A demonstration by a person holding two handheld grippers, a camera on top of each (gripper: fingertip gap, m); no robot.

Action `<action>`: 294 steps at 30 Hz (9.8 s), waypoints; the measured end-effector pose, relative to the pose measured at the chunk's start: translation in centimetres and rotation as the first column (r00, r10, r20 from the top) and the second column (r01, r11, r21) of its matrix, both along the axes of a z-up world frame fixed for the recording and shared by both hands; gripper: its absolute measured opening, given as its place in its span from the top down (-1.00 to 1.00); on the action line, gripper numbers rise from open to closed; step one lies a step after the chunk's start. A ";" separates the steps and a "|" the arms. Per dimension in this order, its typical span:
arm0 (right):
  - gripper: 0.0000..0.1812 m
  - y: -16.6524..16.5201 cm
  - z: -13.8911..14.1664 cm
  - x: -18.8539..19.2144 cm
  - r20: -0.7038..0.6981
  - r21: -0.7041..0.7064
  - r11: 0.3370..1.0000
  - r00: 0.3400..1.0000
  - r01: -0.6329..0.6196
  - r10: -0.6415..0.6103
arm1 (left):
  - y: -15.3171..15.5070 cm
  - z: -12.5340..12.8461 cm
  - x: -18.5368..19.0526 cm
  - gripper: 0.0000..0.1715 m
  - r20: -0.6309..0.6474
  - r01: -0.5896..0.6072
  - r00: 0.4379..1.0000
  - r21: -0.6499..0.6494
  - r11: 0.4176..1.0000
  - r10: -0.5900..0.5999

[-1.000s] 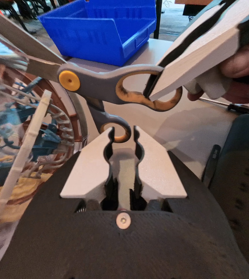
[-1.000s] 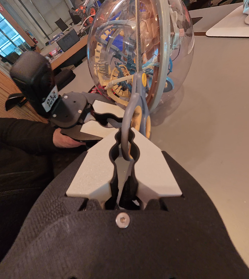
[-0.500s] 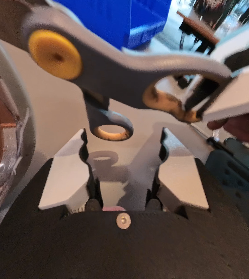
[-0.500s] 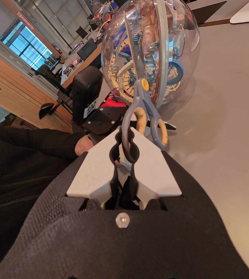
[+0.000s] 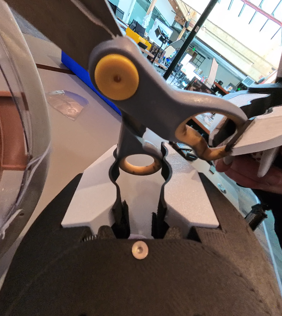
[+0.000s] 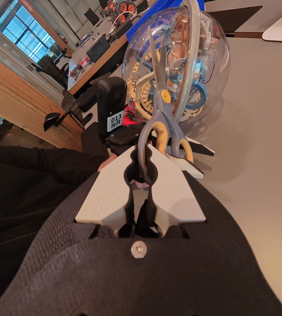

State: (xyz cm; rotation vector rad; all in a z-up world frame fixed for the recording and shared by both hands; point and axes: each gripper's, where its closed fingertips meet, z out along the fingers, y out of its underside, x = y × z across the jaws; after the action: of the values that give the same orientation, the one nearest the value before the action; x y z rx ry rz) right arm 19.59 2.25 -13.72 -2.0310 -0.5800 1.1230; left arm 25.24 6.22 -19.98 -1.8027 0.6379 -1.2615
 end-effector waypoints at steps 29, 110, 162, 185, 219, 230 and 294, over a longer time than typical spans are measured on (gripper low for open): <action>0.94 9.7 3.7 -0.2 0.308 -0.055 0.985 0.936 -0.163 0.172 | 7.2 4.0 -0.2 0.46 0.136 -0.063 0.988 -0.037 0.997 0.067; 0.93 15.7 14.3 -8.8 0.150 0.438 0.812 0.922 -0.385 0.356 | 11.7 23.8 -14.6 0.91 -0.380 0.551 0.830 0.438 0.711 -0.409; 0.94 19.2 9.7 -15.5 0.154 0.281 0.770 0.819 -0.572 0.553 | 16.2 21.1 -23.8 0.91 -0.146 0.341 0.940 0.340 0.877 -0.309; 0.94 17.8 7.4 -18.9 -0.048 0.157 0.701 0.703 -0.696 0.709 | 15.2 17.9 -25.5 0.91 -0.220 0.154 0.967 0.108 0.982 -0.128; 0.95 13.5 8.4 -20.9 0.178 0.410 0.721 0.825 -0.558 0.537 | 9.8 18.0 -21.2 0.97 -0.373 0.453 0.857 0.217 0.864 -0.356; 0.95 13.1 8.2 -21.9 0.181 0.392 0.682 0.779 -0.617 0.601 | 9.4 18.1 -21.7 0.95 -0.536 0.581 0.732 0.169 0.796 -0.421; 0.94 11.3 14.0 -24.8 0.339 0.283 0.619 0.680 -0.733 0.650 | 7.1 28.9 -31.5 0.97 0.036 0.029 0.998 0.502 0.864 -0.054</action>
State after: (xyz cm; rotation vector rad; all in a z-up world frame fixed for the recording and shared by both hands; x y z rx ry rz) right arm -5.18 13.50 0.24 -1.5681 -1.6842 1.0803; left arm -6.30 13.36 8.91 -1.3251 0.8893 -1.0396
